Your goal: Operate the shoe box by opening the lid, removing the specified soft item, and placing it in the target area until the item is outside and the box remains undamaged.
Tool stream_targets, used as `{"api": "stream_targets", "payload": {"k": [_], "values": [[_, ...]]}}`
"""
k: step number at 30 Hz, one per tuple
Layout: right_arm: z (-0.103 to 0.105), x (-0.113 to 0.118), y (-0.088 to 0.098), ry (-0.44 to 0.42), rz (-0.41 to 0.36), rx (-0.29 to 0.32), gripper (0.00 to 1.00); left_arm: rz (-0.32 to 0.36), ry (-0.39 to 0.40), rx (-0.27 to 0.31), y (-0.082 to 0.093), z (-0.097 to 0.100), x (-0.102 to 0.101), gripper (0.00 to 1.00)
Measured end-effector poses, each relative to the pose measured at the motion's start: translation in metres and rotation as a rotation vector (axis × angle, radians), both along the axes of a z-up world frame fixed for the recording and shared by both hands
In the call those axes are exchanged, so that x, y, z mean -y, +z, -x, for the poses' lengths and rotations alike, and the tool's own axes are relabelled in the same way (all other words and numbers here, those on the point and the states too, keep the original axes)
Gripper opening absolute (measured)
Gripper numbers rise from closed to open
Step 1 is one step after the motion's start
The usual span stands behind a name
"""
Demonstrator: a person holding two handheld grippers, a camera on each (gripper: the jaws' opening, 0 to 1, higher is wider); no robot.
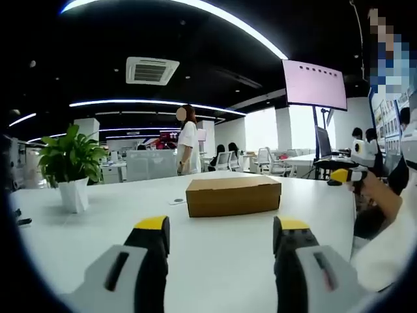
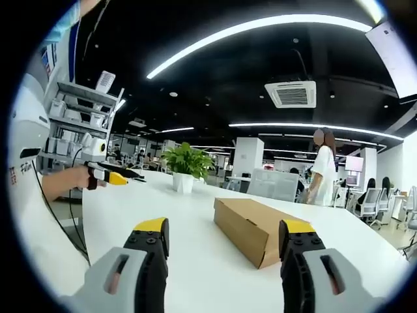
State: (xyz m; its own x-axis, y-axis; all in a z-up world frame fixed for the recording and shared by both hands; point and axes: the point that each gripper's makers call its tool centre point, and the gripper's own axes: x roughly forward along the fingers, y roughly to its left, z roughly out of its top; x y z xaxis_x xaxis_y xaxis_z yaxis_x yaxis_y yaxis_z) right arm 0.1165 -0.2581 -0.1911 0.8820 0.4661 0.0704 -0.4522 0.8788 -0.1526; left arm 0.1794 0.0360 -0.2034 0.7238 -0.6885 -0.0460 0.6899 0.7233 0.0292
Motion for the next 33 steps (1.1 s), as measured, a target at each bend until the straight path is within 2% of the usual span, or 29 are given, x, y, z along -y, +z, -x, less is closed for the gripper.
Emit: {"api": "stream_targets", "payload": {"k": [3,6,10,12,15,17,23,28,33], "values": [[-0.002,0.002,-0.002,-0.003,-0.023,-0.015,0.69,-0.021,-0.016,0.004,-0.003,0.0,0.001,0.65],[-0.006,0.006,-0.009,-0.03,-0.004,-0.038,0.66,-0.06,-0.003,0.015,-0.008,-0.002,0.0,0.65],[-0.004,0.002,-0.008,-0.012,-0.008,-0.025,0.7,-0.065,-0.016,0.007,-0.012,-0.001,0.001,0.61],[-0.004,0.0,-0.006,-0.004,-0.015,-0.019,0.75,-0.047,-0.019,-0.006,-0.012,-0.001,0.002,0.6],[-0.006,-0.003,-0.006,0.006,-0.017,-0.019,0.75,0.016,-0.038,-0.028,-0.002,-0.002,0.003,0.66],[-0.01,-0.004,-0.005,0.01,-0.016,-0.025,0.74,0.043,-0.043,-0.012,0.008,-0.003,0.002,0.65],[-0.018,0.0,0.005,0.001,-0.049,-0.019,0.69,-0.024,-0.047,-0.008,-0.001,-0.009,0.006,0.64],[-0.023,0.002,0.004,-0.009,-0.031,-0.027,0.68,0.029,-0.069,-0.02,0.0,-0.01,0.012,0.64],[-0.028,0.005,0.001,-0.026,-0.009,-0.042,0.61,0.024,-0.07,-0.021,-0.001,-0.013,0.017,0.63]]}}
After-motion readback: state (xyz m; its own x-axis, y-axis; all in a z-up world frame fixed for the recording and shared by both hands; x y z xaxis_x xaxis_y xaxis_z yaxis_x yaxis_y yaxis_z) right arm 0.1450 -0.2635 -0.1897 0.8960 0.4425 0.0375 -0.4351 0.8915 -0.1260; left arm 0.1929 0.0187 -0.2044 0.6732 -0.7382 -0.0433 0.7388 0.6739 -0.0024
